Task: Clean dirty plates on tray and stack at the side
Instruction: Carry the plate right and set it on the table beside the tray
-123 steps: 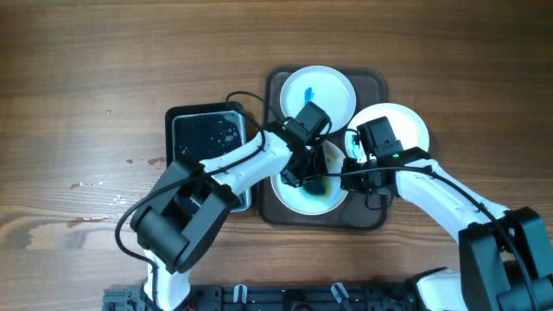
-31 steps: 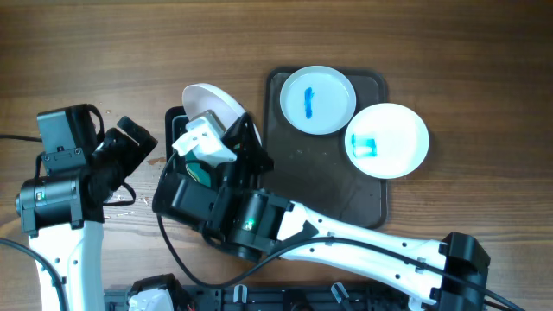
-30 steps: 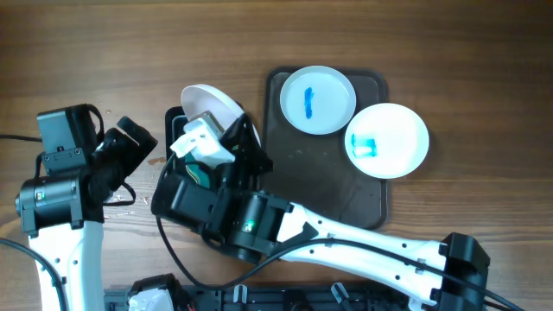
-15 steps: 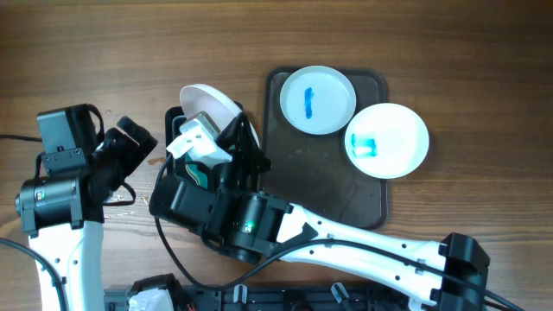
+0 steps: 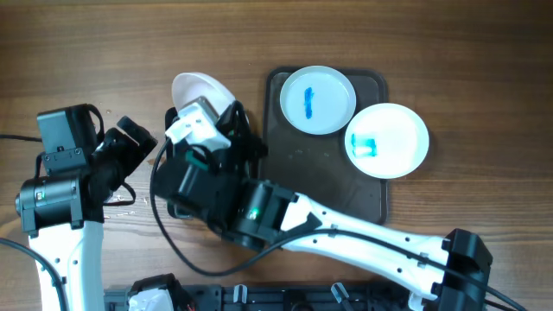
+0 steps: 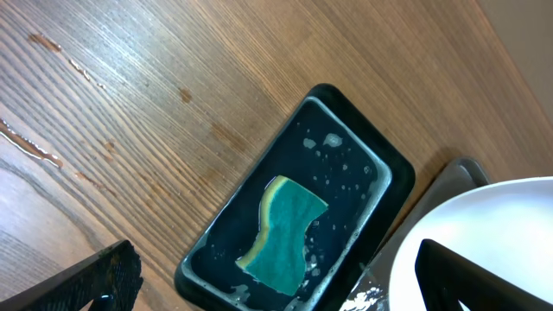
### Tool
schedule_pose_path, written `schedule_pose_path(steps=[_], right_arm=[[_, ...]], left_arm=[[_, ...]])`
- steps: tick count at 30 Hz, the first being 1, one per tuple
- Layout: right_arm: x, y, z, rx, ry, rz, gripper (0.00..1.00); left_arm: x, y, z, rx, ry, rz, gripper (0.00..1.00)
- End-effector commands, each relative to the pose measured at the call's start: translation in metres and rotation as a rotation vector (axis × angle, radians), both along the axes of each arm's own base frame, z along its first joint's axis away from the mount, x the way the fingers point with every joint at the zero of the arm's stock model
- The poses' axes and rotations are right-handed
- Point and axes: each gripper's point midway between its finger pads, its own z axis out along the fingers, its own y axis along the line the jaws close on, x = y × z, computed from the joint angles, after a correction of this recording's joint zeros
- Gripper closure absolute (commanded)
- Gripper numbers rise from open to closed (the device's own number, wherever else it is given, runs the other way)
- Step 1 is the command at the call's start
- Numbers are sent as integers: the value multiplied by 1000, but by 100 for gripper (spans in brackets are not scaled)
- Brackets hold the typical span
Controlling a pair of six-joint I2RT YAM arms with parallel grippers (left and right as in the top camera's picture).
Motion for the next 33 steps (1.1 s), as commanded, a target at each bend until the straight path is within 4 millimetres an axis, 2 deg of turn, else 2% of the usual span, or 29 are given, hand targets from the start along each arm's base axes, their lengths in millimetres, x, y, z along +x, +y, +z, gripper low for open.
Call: schedule_pose_path(steps=[1,2,3,4,5,6,7,9,11,13,14,15,17,18,20,22,23,26,28,30,31,33], right_arm=[[11,-11,14,18,-25,-38,95],[8,-5,7,-36,10,13,96],[8,-10,10,-49,-10,-18,96],[12,-21,17,-10,-45,-82,96],[15,-23,16,45,-44,-96,96],[16,-19,8,82,-9,-70,96],[19,-11,-13,149,98,-9,96],[27,-15,-37,293,229,-14,96],[34,-21,-52,444,372,-27,96],[49,-42,-40,617,518,-21,96],[59,-58,-25,707,563,1,96],[72,-88,1,852,606,36,96],[86,-142,24,1021,628,20,96],[95,-191,30,1113,626,-42,96],[103,-272,21,1204,606,-213,96],[102,-358,-2,1248,570,-440,96],[97,-400,-16,1266,556,-551,96],[71,-496,-56,1304,530,-841,96],[46,-545,-84,1305,530,-1037,96],[24,-575,-112,1287,561,-1195,96],[11,-588,-131,1255,588,-1282,96],[-2,-598,-155,1192,634,-1372,96]], left_arm=[[2,2,6,6,-18,2,0],[2,2,6,6,-18,2,0],[2,2,6,6,-18,2,0],[2,2,6,6,-18,2,0],[2,2,6,6,-18,2,0],[2,2,6,6,-18,2,0],[2,2,6,6,-18,2,0],[2,2,6,6,-18,2,0],[2,2,6,6,-18,2,0],[2,2,6,6,-18,2,0],[2,2,6,6,-18,2,0],[2,2,6,6,-18,2,0],[2,2,6,6,-18,2,0],[2,2,6,6,-18,2,0],[2,2,6,6,-18,2,0],[2,2,6,6,-18,2,0],[2,2,6,6,-18,2,0],[2,2,6,6,-18,2,0],[2,2,6,6,-18,2,0],[2,2,6,6,-18,2,0],[2,2,6,6,-18,2,0],[2,2,6,6,-18,2,0]])
